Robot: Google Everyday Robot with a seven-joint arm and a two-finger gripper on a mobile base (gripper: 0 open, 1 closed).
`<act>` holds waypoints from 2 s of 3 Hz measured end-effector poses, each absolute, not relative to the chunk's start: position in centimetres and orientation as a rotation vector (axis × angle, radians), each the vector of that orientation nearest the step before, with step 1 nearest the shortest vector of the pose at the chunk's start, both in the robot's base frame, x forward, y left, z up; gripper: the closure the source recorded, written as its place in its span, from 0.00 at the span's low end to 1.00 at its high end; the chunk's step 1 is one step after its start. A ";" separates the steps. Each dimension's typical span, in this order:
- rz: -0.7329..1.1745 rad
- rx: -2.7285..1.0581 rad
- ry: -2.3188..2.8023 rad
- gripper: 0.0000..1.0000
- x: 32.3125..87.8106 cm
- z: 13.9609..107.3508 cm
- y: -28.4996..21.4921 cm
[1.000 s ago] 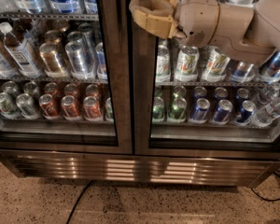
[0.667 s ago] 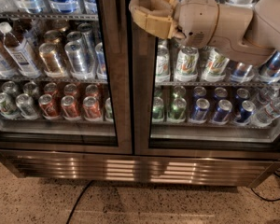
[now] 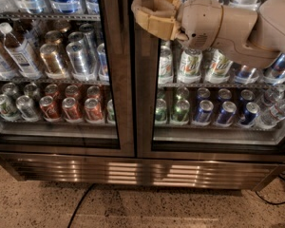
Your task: Open right fridge door
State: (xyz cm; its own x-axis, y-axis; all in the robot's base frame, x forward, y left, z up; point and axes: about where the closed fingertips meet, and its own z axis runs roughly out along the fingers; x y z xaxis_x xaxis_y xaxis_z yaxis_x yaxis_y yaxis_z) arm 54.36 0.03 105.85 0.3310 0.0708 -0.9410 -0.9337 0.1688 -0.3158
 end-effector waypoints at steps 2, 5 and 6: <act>0.897 -1.152 0.971 1.00 54.3 105.8 0.1; 0.896 -1.141 0.970 1.00 54.3 105.8 0.1; 0.895 -1.137 0.971 1.00 54.3 105.8 0.1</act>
Offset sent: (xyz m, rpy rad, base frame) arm -0.2023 -0.2226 -0.1736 0.4264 0.2515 -0.7218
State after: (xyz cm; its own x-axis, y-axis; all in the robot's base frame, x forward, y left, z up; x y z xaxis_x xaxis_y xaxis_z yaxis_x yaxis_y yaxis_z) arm 54.32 0.09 105.78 0.3274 0.0799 -0.9415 -0.9318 0.1927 -0.3077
